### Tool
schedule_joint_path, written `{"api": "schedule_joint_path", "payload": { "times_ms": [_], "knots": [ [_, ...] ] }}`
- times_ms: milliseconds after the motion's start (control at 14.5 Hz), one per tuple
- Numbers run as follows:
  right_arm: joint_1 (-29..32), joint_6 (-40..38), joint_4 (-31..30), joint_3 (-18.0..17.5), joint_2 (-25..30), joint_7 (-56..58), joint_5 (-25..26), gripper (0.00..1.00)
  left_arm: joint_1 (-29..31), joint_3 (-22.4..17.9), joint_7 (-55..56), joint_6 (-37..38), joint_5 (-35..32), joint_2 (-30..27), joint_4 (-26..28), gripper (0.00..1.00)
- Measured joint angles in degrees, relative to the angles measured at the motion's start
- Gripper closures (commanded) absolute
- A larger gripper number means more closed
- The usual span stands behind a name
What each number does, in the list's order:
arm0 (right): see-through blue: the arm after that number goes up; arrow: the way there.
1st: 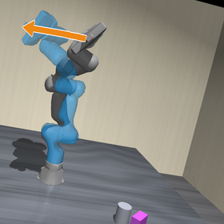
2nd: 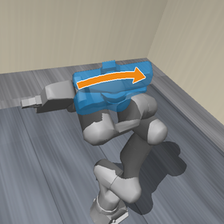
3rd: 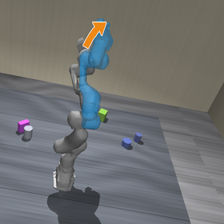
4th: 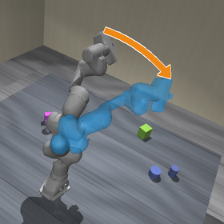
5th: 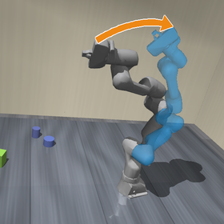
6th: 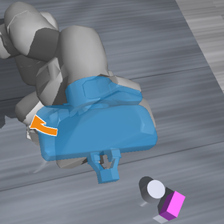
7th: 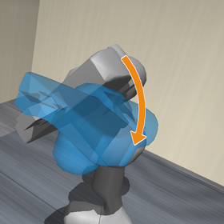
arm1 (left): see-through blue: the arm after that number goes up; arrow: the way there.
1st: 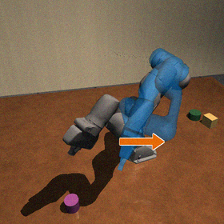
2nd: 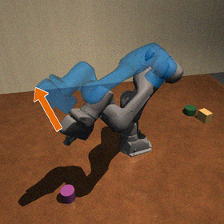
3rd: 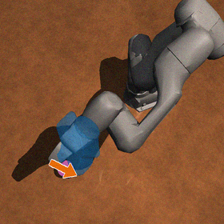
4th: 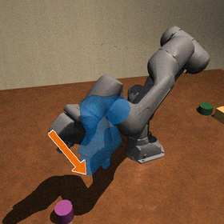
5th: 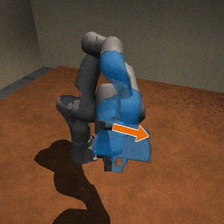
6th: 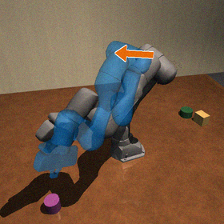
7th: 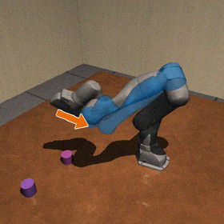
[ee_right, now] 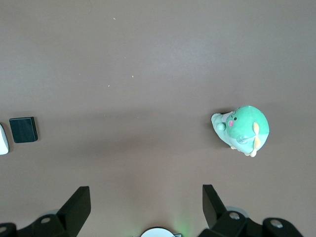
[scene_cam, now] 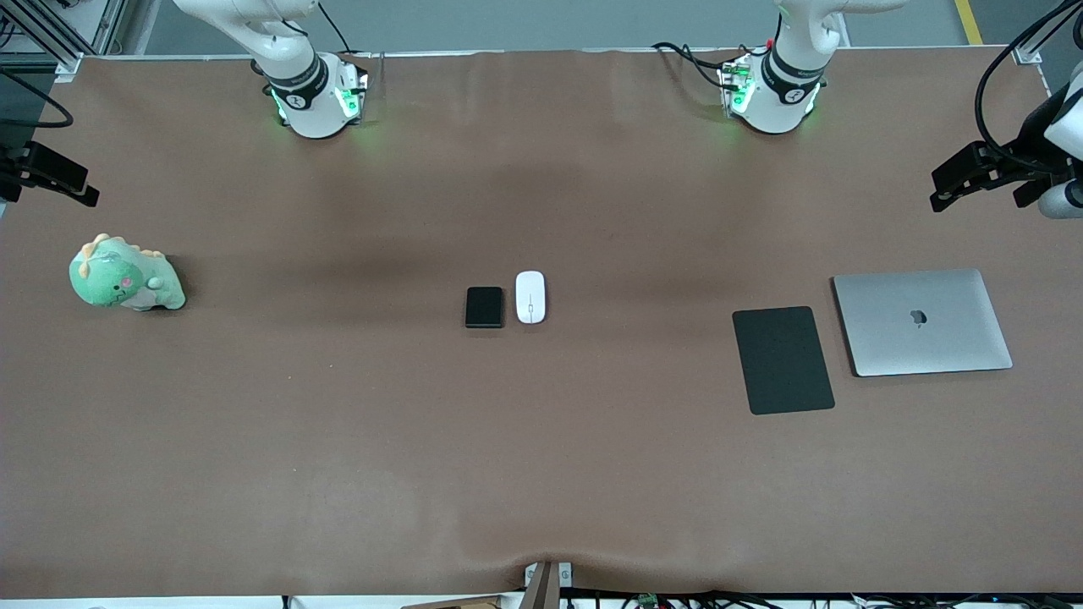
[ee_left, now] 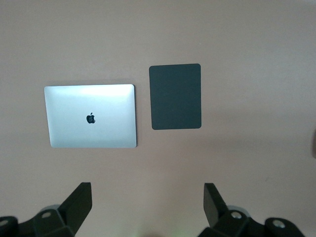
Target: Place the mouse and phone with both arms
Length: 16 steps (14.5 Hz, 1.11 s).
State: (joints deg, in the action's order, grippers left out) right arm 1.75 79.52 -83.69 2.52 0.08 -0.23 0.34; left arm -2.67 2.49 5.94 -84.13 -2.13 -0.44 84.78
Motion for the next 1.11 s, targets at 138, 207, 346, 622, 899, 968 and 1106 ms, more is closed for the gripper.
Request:
{"api": "schedule_joint_path", "payload": {
  "times_ms": [138, 207, 346, 622, 899, 968, 1106],
  "knots": [
    [0.0, -0.06, -0.1, 0.01, -0.14, 0.0, 0.0, 0.0, 0.02, -0.04, 0.02, 0.0, 0.0, 0.0, 0.0, 0.0],
    [0.01, -0.13, -0.23, 0.04, -0.51, 0.0, 0.0, 0.0, 0.06, -0.1, 0.02, 0.0, 0.0, 0.0, 0.0, 0.0],
    [0.2, -0.13, -0.32, 0.21, -1.55, 0.12, 0.0, 0.0, 0.15, -0.17, 0.02, 0.0, 0.0, 0.0, 0.0, 0.0],
    [0.48, -0.12, -0.31, 0.55, -2.19, 1.32, 0.0, 0.0, -0.09, 0.07, 0.02, 0.04, 0.0, 0.17, 0.1, 0.0],
    [0.57, -0.19, -0.34, 0.63, -2.27, 1.84, 0.0, 0.0, -0.59, 4.45, 1.44, -0.41, 1.12, 3.96, 0.93, 0.0],
    [0.79, -0.24, -0.41, 0.71, -2.37, 2.55, 0.0, 0.0, -1.35, 6.71, 5.17, -1.08, 1.23, 5.74, 1.02, 0.0],
    [1.51, -0.24, -0.61, 0.82, -2.92, 5.68, 0.0, 0.0, -4.75, 10.38, 14.3, -3.14, 1.28, 9.47, 1.2, 0.0]
  ]
}}
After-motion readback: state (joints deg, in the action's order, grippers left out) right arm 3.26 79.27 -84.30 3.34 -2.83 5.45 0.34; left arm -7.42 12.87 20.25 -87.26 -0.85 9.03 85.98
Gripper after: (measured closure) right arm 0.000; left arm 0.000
